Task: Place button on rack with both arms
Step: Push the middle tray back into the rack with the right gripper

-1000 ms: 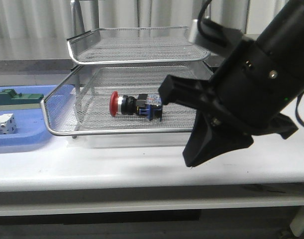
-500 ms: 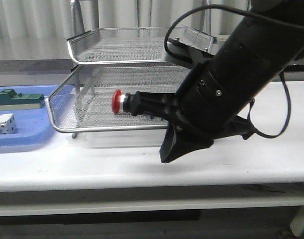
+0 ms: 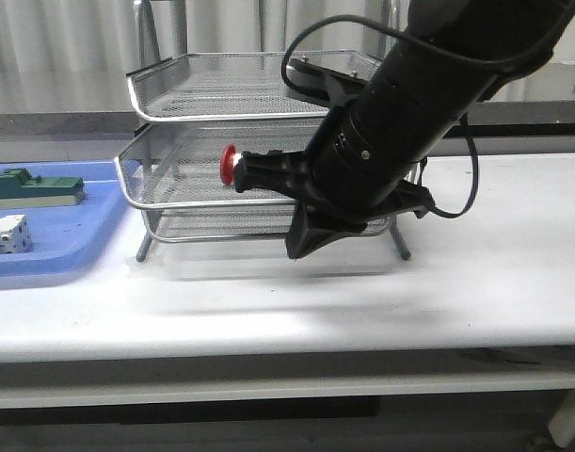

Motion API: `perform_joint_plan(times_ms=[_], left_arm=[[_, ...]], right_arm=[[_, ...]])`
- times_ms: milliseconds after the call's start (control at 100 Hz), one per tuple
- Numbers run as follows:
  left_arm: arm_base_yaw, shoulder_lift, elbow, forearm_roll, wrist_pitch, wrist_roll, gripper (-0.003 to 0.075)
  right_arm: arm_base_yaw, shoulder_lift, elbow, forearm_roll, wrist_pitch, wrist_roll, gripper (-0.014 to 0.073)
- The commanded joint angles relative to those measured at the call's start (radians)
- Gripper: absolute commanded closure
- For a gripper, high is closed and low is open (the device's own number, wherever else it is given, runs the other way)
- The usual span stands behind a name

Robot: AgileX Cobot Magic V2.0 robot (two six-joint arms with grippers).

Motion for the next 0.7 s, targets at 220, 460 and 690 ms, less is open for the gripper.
perform_joint_plan(times_ms=[220,460,690], left_arm=[[0.000,0.006,-0.026,-0.009,-0.085,-0.011,0.0741],[0.000,0.006,-0.026,-0.009,-0.085,-0.011,0.0741],[0.000,0.006,-0.026,-0.009,-0.085,-0.011,0.0741]], right_arm=[[-0.055,-0.008,-0.094,-0.064,-0.098,-0.012,0.0659],[-0.061,-0.008,-0.094,-0.074,-0.137,-0.012,0.0659],[-0.061,-0.038,-0.093,-0.074,-0.042,-0.012,0.0659]])
